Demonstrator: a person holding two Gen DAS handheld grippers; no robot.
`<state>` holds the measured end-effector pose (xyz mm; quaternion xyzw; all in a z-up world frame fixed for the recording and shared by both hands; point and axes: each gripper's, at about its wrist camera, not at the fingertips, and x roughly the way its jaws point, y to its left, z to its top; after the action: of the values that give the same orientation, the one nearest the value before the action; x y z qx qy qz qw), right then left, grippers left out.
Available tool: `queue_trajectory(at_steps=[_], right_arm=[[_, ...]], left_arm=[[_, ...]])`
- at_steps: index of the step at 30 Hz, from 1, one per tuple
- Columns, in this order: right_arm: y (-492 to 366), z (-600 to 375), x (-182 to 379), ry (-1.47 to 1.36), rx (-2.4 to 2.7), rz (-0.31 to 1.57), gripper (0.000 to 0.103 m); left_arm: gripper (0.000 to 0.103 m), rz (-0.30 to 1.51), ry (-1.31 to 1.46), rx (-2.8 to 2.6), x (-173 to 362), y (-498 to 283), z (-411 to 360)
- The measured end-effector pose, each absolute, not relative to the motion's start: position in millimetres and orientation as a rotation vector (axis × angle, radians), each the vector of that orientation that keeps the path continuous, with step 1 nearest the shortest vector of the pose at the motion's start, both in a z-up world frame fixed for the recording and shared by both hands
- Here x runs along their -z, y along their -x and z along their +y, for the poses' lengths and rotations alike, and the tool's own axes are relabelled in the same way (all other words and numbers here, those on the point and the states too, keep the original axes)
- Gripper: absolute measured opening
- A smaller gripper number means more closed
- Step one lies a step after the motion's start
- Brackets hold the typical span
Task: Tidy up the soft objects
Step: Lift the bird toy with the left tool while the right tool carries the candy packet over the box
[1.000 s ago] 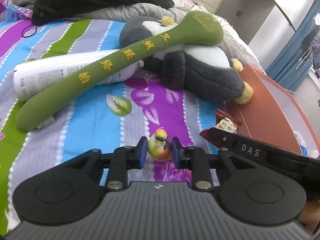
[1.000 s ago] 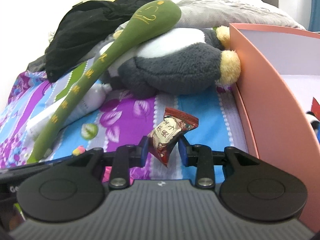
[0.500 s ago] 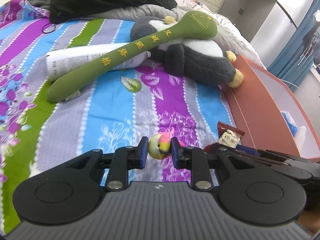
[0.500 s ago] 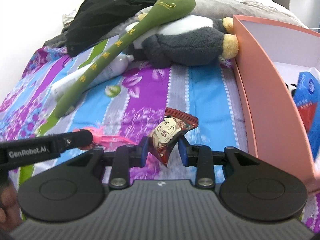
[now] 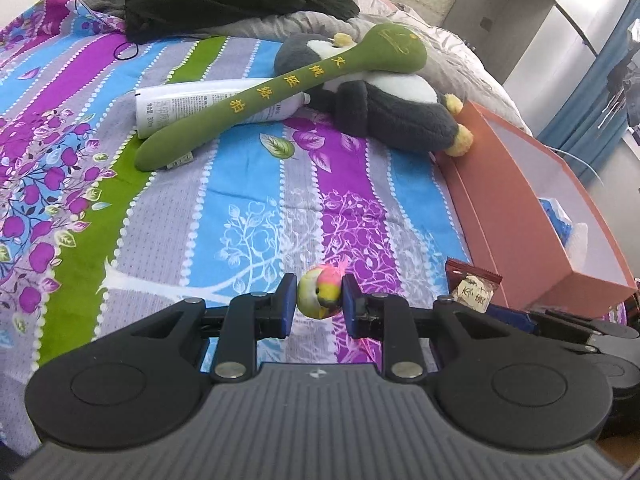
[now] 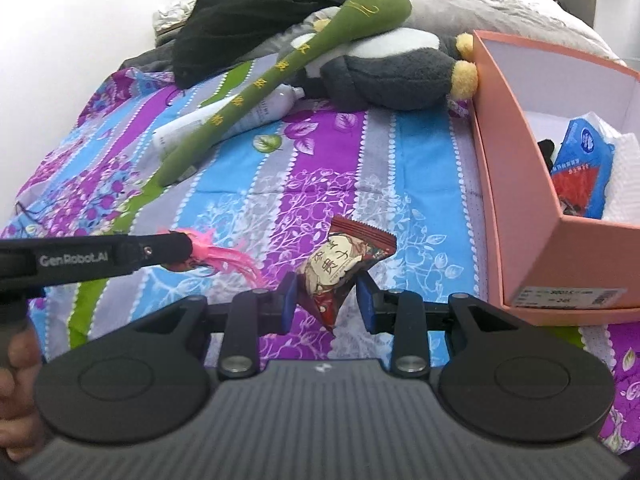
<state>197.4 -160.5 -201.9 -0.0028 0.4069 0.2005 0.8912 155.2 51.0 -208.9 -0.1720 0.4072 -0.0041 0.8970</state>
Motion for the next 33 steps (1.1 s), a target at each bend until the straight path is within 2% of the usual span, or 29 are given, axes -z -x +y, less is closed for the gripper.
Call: queue_trajectory(at_steps=[14, 33], right_arm=[[-189.1, -172.1, 151.9, -0.016, -0.436, 0.737, 0.036], [-204.8, -229.3, 58.4, -0.043, -0.387, 0.507, 0.036]], left_arm=[[0.028, 0.730, 0.328, 0.046, 148.4, -148.7, 34.4], [0.028, 0.508, 0.282, 0.210, 42.2, -188.9, -30.6]])
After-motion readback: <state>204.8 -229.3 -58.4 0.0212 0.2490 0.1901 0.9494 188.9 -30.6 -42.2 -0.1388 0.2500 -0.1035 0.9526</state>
